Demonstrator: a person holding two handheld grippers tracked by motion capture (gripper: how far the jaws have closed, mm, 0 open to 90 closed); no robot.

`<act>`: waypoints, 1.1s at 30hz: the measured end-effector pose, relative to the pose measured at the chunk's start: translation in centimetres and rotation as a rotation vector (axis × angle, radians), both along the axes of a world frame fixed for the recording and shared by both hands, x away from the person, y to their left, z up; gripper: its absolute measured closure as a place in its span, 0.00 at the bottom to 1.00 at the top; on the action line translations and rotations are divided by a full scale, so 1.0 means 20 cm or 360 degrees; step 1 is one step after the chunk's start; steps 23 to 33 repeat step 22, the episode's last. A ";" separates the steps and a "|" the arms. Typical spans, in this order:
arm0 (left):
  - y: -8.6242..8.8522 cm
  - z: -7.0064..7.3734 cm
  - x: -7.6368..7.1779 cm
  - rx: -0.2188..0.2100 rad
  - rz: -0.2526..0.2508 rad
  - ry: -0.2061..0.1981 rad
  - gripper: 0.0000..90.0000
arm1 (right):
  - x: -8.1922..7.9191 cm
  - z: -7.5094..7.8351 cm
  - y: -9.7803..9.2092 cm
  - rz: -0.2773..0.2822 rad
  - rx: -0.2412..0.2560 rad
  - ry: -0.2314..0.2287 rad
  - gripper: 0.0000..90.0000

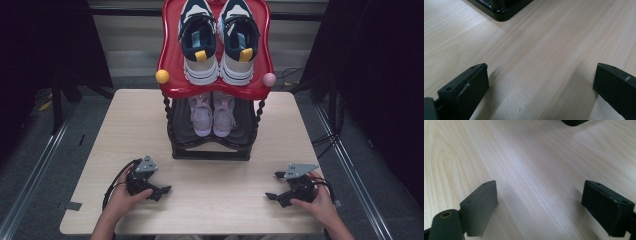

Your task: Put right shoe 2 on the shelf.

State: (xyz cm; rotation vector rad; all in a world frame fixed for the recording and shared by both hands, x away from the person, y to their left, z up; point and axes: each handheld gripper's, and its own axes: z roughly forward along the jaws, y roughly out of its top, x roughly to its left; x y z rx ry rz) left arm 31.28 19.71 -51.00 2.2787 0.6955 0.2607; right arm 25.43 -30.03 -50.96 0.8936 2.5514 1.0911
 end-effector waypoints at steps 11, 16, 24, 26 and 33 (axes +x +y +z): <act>0.00 0.00 0.00 -0.0005 0.0000 0.0000 0.00 | -0.01 -0.01 0.00 -0.0007 0.0016 -0.0011 0.14; 0.00 0.00 0.00 -0.0005 -0.0002 0.0000 0.00 | 0.00 -0.01 0.00 0.0007 0.0009 -0.0007 0.11; 0.00 0.00 0.00 -0.0005 -0.0002 0.0001 0.00 | 0.00 -0.01 0.00 0.0006 0.0009 -0.0007 0.11; 0.00 0.00 0.00 -0.0005 -0.0002 0.0001 0.00 | 0.00 -0.01 0.00 0.0006 0.0009 -0.0007 0.11; 0.00 0.00 0.00 -0.0005 -0.0002 0.0001 0.00 | 0.00 -0.01 0.00 0.0006 0.0009 -0.0007 0.11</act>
